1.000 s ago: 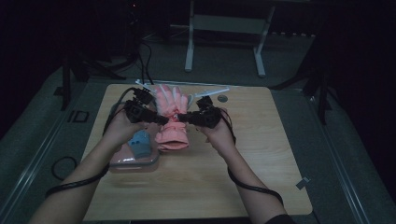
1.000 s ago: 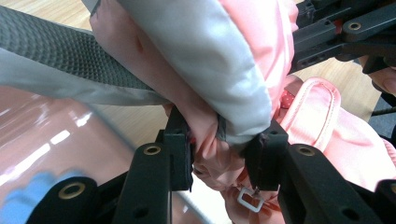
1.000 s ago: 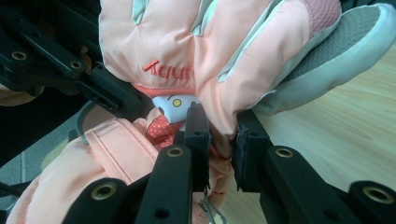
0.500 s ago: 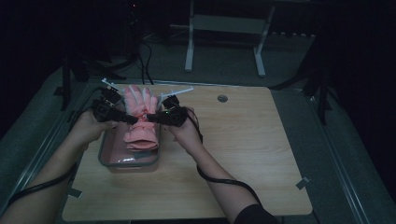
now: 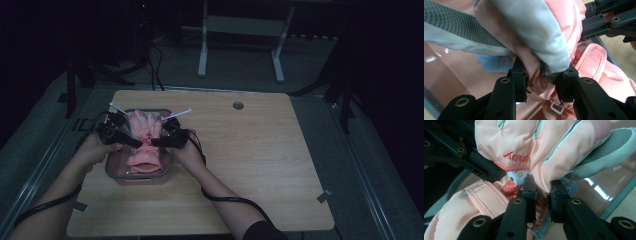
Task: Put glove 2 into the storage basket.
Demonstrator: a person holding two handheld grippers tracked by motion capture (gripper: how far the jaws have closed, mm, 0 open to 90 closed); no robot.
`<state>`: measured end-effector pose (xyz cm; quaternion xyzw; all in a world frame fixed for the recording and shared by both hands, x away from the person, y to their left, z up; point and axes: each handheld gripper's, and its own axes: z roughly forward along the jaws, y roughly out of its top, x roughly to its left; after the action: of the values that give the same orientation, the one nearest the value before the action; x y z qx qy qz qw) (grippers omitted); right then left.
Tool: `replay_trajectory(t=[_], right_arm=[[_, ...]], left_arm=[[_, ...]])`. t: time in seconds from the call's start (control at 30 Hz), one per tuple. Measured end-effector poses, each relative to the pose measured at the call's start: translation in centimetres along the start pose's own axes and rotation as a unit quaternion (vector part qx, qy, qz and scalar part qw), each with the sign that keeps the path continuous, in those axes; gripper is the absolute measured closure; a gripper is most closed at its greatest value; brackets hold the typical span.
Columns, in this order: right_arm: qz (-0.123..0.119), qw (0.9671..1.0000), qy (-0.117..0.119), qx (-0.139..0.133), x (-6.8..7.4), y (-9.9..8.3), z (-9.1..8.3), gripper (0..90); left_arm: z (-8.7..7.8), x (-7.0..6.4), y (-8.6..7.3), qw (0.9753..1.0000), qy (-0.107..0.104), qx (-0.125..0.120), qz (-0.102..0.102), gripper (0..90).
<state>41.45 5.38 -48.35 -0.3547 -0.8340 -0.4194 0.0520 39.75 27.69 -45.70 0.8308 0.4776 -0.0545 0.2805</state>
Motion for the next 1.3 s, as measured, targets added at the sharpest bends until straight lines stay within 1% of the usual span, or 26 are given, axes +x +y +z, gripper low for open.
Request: replay_trajectory(t=[0.07,0.1,0.13,0.23,0.27,0.37,0.4,0.47,0.53,0.57,0.63,0.67,0.7,0.73,0.8,0.83,0.87,0.93,0.97,1.03,1.07,1.13,1.17,1.23,1.27,1.3], right_arm=[[-0.002,0.9999,-0.004,0.01,0.0,-0.3,0.2,77.6],[-0.002,0.9999,-0.004,0.01,0.0,-0.3,0.2,77.6],[-0.001,0.9998,-0.003,0.02,-0.1,-0.7,0.5,77.4],[-0.003,0.9996,-0.007,0.028,-0.1,-1.0,0.8,77.2],[-0.004,0.9994,-0.008,0.032,0.0,-1.0,0.9,77.1],[-0.007,0.999,-0.014,0.041,0.0,-1.1,1.1,75.7],[-0.006,0.999,-0.014,0.043,-0.1,-1.0,1.2,74.8],[-0.006,0.9989,-0.017,0.042,0.0,-0.9,1.2,70.7],[-0.016,0.9988,-0.022,0.042,0.0,-0.7,1.2,67.0],[-0.017,0.9988,-0.024,0.04,0.0,-0.5,1.2,64.7],[-0.03,0.9983,-0.039,0.03,0.2,-0.3,1.1,54.1],[-0.038,0.998,-0.045,0.025,0.3,-0.2,1.0,53.3],[-0.038,0.998,-0.045,0.025,0.3,-0.2,1.0,53.3],[-0.039,0.9979,-0.047,0.02,0.3,0.0,0.7,48.9],[-0.038,0.9981,-0.047,0.011,0.1,0.2,0.2,45.3],[-0.036,0.9984,-0.044,0.002,-0.2,0.2,-0.1,38.3],[-0.027,0.9992,-0.029,-0.008,-0.5,0.3,-0.3,32.4],[-0.018,0.9997,-0.007,-0.016,-1.0,0.4,-0.9,29.4],[-0.022,0.9995,-0.002,-0.021,-1.1,0.4,-1.1,27.3],[-0.022,0.9994,0.011,-0.024,-1.3,0.3,-1.6,26.3],[-0.019,0.9994,0.015,-0.026,-1.4,0.3,-1.9,24.6],[-0.021,0.9992,0.02,-0.029,-1.5,0.3,-2.3,23.9],[-0.022,0.999,0.018,-0.034,-1.6,0.3,-2.5,23.9],[-0.026,0.9989,0.019,-0.034,-1.7,0.4,-2.9,22.7],[-0.028,0.9988,0.02,-0.036,-1.8,0.4,-3.0,21.4],[-0.028,0.9988,0.02,-0.036,-1.8,0.4,-3.0,21.4]], left_arm=[[0.5,0.2,-0.4,1.0,-0.006,0.003,-0.003,65.5],[0.5,0.2,-0.4,1.0,-0.006,0.003,-0.003,65.5],[1.0,0.5,-0.8,0.9999,-0.012,0.006,-0.008,65.5],[1.3,0.7,-1.2,0.9997,-0.018,0.004,-0.015,65.6],[1.6,0.9,-1.4,0.9995,-0.025,0.006,-0.02,65.5],[2.0,1.1,-1.6,0.9992,-0.026,0.003,-0.031,63.5],[2.0,1.2,-1.6,0.9992,-0.026,0.002,-0.031,61.9],[1.9,1.3,-1.6,0.9991,-0.021,-0.002,-0.036,58.5],[1.9,1.4,-1.7,0.9992,-0.015,-0.004,-0.037,55.5],[1.8,1.4,-1.7,0.9993,-0.004,-0.006,-0.037,53.1],[1.7,1.3,-1.6,0.9991,0.011,-0.012,-0.039,51.4],[1.6,1.3,-1.6,0.999,0.013,-0.016,-0.039,50.0],[1.6,1.3,-1.6,0.999,0.013,-0.016,-0.039,49.2],[1.6,1.1,-1.5,0.9988,0.026,-0.02,-0.036,47.5],[1.7,0.8,-1.4,0.9982,0.043,-0.029,-0.032,43.8],[1.7,0.7,-1.3,0.9977,0.048,-0.037,-0.031,40.8],[1.7,0.6,-1.3,0.9972,0.052,-0.043,-0.031,38.4],[1.7,0.3,-1.2,0.9955,0.067,-0.059,-0.031,34.0],[1.7,0.2,-1.1,0.995,0.072,-0.063,-0.029,31.8],[1.7,-0.1,-1.0,0.9941,0.076,-0.074,-0.022,26.3],[1.7,-0.2,-0.9,0.9935,0.078,-0.08,-0.024,24.4],[1.5,-0.3,-0.8,0.992,0.081,-0.093,-0.027,20.5],[1.4,-0.5,-0.7,0.991,0.085,-0.1,-0.028,16.8],[1.0,-0.7,-0.7,0.9886,0.089,-0.118,-0.028,13.7],[0.9,-0.9,-0.7,0.9878,0.089,-0.125,-0.027,8.9],[0.9,-0.9,-0.7,0.9878,0.089,-0.125,-0.027,0.9]])
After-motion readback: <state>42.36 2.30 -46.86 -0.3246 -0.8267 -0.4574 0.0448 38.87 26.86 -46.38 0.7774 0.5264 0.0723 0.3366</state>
